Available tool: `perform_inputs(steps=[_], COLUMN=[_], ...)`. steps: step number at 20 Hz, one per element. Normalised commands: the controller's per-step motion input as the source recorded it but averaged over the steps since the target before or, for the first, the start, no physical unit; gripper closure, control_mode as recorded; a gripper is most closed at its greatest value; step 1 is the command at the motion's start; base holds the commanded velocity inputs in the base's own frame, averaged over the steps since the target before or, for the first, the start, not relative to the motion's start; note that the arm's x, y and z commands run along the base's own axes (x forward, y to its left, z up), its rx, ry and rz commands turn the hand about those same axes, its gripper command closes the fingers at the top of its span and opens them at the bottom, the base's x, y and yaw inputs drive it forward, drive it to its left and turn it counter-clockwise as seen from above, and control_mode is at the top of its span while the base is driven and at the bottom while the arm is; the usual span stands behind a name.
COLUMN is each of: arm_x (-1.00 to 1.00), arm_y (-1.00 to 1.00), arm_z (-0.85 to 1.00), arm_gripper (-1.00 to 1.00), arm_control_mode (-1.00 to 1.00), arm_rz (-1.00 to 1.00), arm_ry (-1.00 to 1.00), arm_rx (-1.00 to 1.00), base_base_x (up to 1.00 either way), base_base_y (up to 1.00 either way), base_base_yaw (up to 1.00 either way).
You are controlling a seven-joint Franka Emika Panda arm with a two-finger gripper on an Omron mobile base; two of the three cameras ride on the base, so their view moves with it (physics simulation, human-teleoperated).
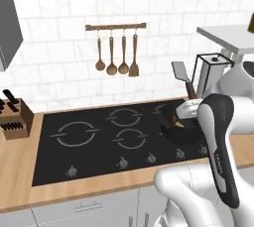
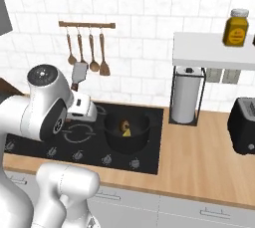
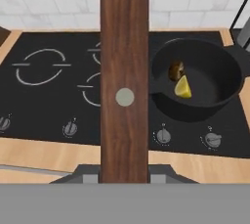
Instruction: Put the mushroom and lemon wedge in the pot. Retrieve the spatula and lightly stir the vegetables in the pot.
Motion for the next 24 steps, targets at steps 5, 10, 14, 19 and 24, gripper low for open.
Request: perform_inputs(steps=[5,10,14,19,24], arm_x=[0.18,0.00,0.01,0.16,-0.22], arm_y=[-0.34,-0.60,-0.12,0.00,0.00], arm_z=[0.00,0.00,0.00,0.24,0.27], arm_gripper=[1.00,1.00,1.00,1.00,1.00], arm_control_mode=[-1.00,-1.00,-1.00,-1.00,-1.00], arm_rz=[0.05,-0.21,-0.04,-0.44,-0.56], arm_ry=[0.13,0.05,0.00,0.02,0.08], arm_rx=[0.02,0.13,0.13,0.59,0.83], base_base_x=[0.00,0.00,0.00,0.00,0.00], base_base_y=[0.00,0.00,0.00,0.00,0.00], base_base_yaw=[0.00,0.00,0.00,0.00,0.00])
